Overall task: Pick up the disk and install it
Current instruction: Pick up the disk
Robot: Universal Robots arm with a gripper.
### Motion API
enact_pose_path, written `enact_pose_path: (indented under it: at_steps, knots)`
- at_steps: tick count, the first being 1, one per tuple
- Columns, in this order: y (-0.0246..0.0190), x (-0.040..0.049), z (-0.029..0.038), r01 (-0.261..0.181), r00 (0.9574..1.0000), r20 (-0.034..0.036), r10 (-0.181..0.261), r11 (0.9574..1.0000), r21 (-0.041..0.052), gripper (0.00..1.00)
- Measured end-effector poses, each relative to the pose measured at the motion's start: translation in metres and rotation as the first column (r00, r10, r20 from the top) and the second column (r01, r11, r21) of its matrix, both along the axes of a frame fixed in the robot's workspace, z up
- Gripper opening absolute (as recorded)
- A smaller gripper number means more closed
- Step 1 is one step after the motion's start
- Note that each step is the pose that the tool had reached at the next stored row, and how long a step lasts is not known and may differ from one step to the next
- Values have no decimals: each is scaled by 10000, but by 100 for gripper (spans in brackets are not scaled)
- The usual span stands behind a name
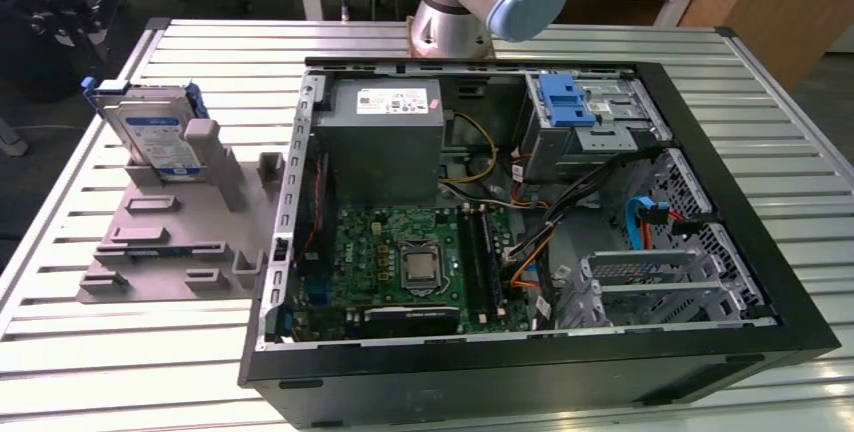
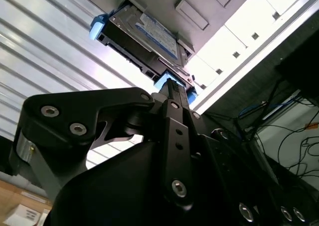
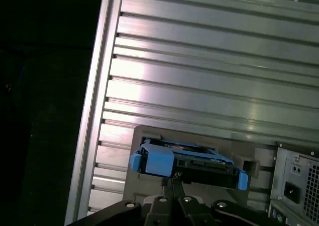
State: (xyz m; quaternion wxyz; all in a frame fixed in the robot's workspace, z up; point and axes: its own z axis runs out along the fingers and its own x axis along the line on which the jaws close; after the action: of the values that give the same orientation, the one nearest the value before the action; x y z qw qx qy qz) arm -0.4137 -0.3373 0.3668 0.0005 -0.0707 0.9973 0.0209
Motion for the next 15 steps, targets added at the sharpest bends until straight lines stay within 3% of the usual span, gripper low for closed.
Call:
enact_pose_path:
  at_steps: [5, 15]
  knots:
    - [-2, -2, 0, -633, 9980, -2, 633, 9980, 0, 11]
    - [-2, -3, -2, -1517, 9884, 1, 1517, 9884, 0, 11]
